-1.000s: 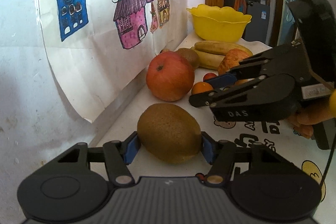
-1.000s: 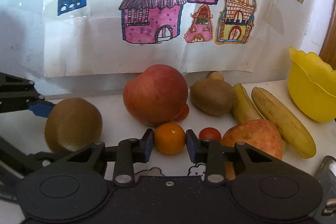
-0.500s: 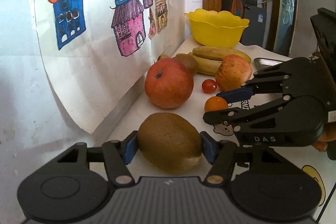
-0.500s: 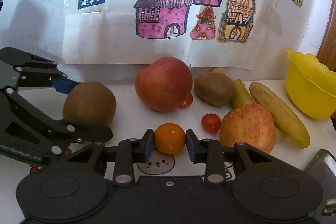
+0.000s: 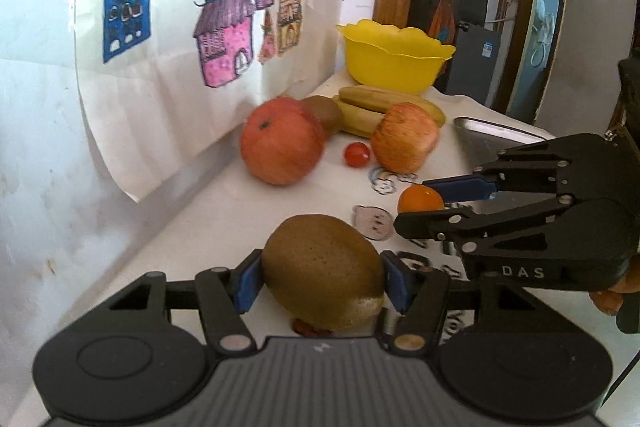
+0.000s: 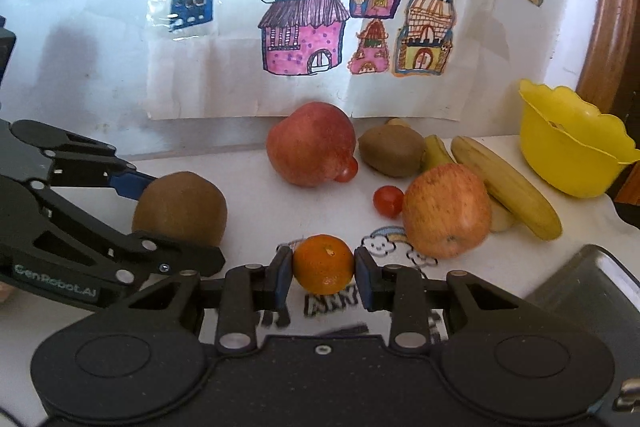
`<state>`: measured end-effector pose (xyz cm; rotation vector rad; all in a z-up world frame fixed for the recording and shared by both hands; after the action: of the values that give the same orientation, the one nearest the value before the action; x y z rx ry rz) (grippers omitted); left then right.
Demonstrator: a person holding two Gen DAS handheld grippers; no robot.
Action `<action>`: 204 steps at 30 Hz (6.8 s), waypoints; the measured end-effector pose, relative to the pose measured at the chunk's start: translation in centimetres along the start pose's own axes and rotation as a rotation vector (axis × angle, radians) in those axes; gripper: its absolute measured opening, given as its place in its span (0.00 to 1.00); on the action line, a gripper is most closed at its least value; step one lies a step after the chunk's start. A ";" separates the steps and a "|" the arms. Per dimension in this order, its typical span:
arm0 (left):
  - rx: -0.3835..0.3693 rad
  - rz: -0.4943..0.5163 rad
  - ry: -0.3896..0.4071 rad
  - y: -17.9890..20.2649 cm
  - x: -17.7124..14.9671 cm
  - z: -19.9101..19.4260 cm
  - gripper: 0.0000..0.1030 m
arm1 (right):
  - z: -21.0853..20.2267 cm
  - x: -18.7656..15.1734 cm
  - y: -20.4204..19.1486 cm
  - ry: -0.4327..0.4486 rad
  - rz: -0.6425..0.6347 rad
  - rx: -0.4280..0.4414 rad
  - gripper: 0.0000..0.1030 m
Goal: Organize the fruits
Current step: 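Carry the kiwi with the left tool while the right tool carries the tangerine over the tray, then open the left tool to drop the kiwi while the right tool releases the tangerine, then lift both tools away from the metal tray, then move the left tool to the red apple while the right tool approaches the striped apple, then close the left tool on the red apple while the right tool grasps the striped apple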
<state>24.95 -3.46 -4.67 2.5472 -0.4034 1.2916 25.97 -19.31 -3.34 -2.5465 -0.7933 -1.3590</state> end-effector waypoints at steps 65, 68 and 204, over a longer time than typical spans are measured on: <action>-0.107 0.176 -0.019 20.9 2.3 6.3 0.72 | -14.2 -13.2 12.5 0.029 0.150 -0.279 0.57; -0.100 0.173 0.050 20.8 3.0 4.1 0.84 | -15.0 -12.7 12.0 0.046 0.144 -0.287 0.70; 0.196 0.359 0.120 1.1 6.1 8.9 0.97 | 7.4 3.7 10.2 -0.211 0.397 -0.052 0.83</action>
<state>34.63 -8.41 -4.73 2.6189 -0.7708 1.6750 38.25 -23.87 -3.46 -2.7251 -0.2547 -1.0116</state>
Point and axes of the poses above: each gripper's, at about its wrist camera, not at the fingertips, and z roughly the way its jaws point, y to its right, x to its top, the point moved 4 cm from there along z, roughly the way its jaws point, and after that the axes turned 2 degrees about y, right-handed, at the moved point
